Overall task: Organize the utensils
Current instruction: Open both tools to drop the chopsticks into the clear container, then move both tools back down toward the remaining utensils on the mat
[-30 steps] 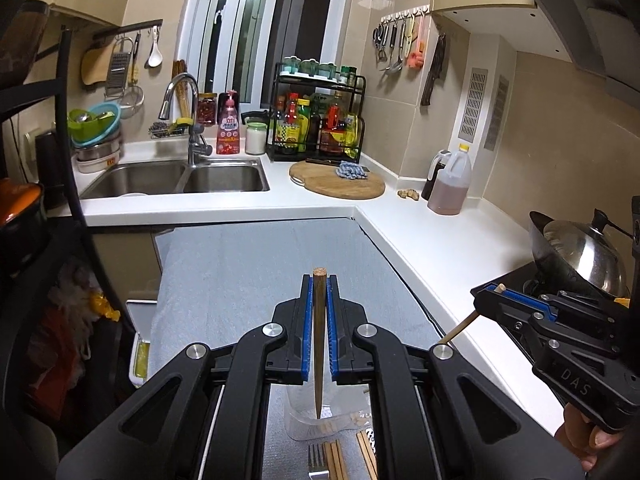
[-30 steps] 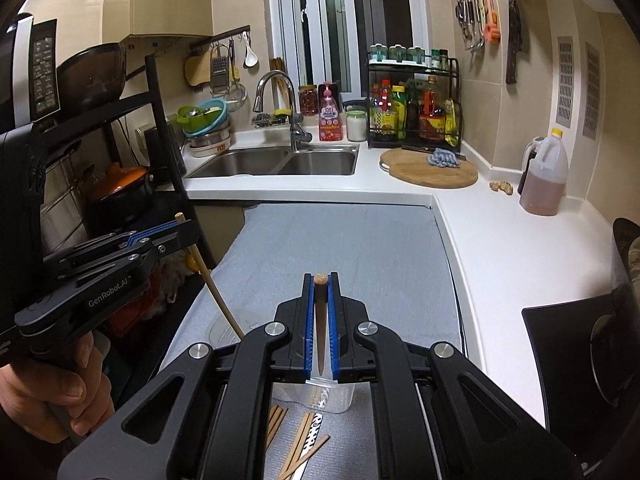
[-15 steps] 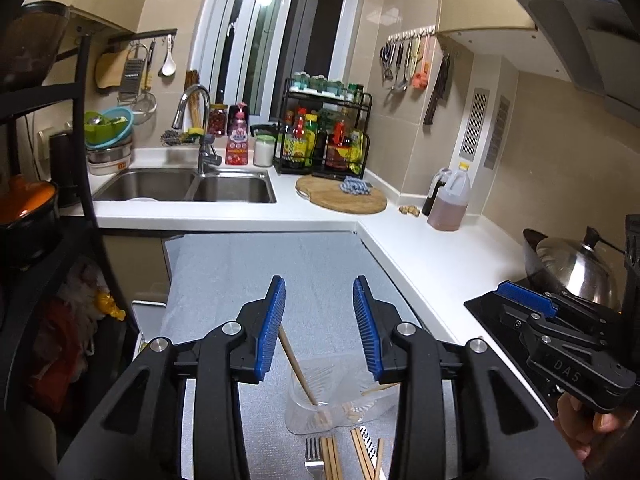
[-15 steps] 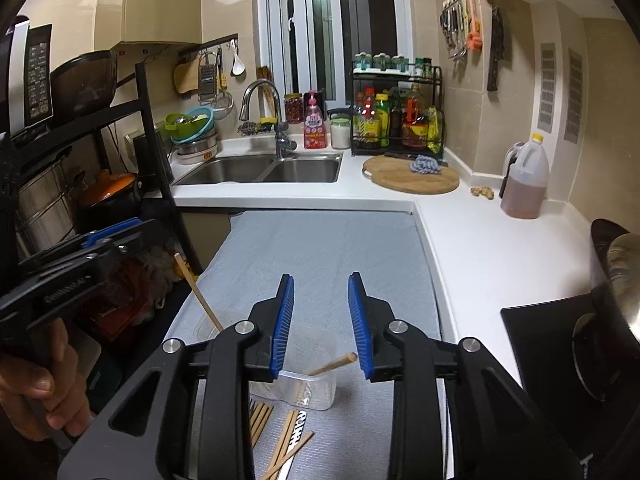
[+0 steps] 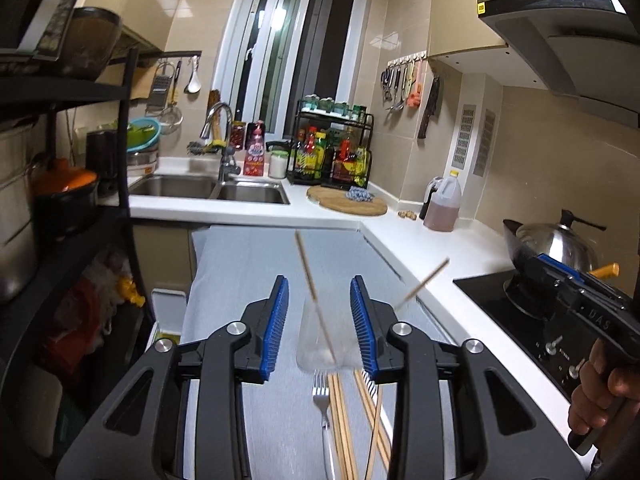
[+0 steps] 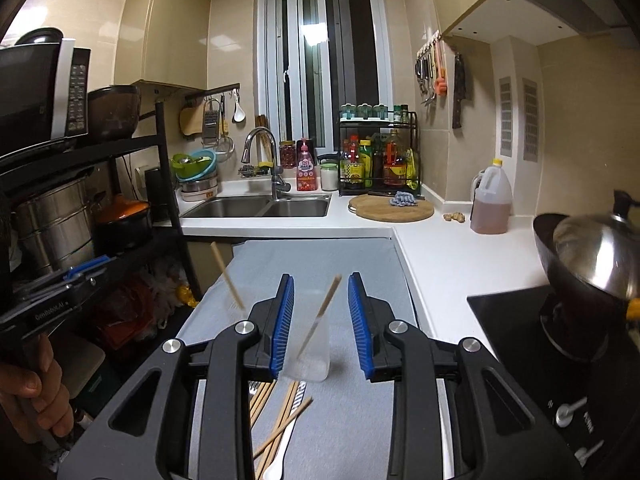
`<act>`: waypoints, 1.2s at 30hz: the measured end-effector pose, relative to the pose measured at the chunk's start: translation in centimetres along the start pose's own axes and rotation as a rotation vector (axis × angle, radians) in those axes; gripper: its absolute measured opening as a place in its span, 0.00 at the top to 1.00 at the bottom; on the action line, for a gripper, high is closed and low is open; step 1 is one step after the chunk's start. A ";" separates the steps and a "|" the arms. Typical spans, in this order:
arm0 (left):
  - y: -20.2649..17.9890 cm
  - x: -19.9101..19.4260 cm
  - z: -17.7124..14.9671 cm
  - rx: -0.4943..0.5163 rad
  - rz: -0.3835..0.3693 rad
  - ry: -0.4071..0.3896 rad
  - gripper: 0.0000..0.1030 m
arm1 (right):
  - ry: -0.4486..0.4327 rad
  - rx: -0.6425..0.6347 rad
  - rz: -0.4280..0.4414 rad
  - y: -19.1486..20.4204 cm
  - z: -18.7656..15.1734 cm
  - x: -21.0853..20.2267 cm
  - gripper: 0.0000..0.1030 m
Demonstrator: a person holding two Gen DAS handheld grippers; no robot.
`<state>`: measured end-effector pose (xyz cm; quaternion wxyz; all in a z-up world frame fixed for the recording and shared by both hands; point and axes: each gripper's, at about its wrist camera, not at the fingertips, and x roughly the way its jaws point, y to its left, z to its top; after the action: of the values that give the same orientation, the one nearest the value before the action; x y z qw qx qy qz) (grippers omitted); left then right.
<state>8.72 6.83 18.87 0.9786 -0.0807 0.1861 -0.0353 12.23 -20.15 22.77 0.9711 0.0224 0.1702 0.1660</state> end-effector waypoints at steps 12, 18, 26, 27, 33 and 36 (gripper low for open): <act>1.5 0.0 -13.1 -0.088 0.000 0.091 0.87 | 0.180 0.110 0.108 2.2 -13.5 1.5 0.95; 1.1 0.4 -17.2 -0.084 0.003 0.143 0.87 | 0.307 0.082 0.110 3.8 -19.5 3.1 0.92; 0.8 1.0 -19.2 -0.072 0.000 0.187 0.87 | 0.394 0.114 0.136 4.3 -21.7 5.1 0.92; 0.8 0.9 -19.4 -0.071 0.000 0.185 0.87 | 0.400 0.118 0.140 4.3 -21.7 5.3 0.91; 0.8 0.7 -20.0 -0.075 0.008 0.195 0.87 | 0.427 0.087 0.137 5.1 -22.4 5.8 0.88; 0.7 0.9 -20.1 -0.079 0.006 0.202 0.87 | 0.429 0.044 0.117 5.6 -22.4 5.6 0.88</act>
<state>2.14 4.50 0.02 0.9510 -0.1147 0.2851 -0.0330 7.89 -13.26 0.42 0.9006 0.0177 0.3748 0.2195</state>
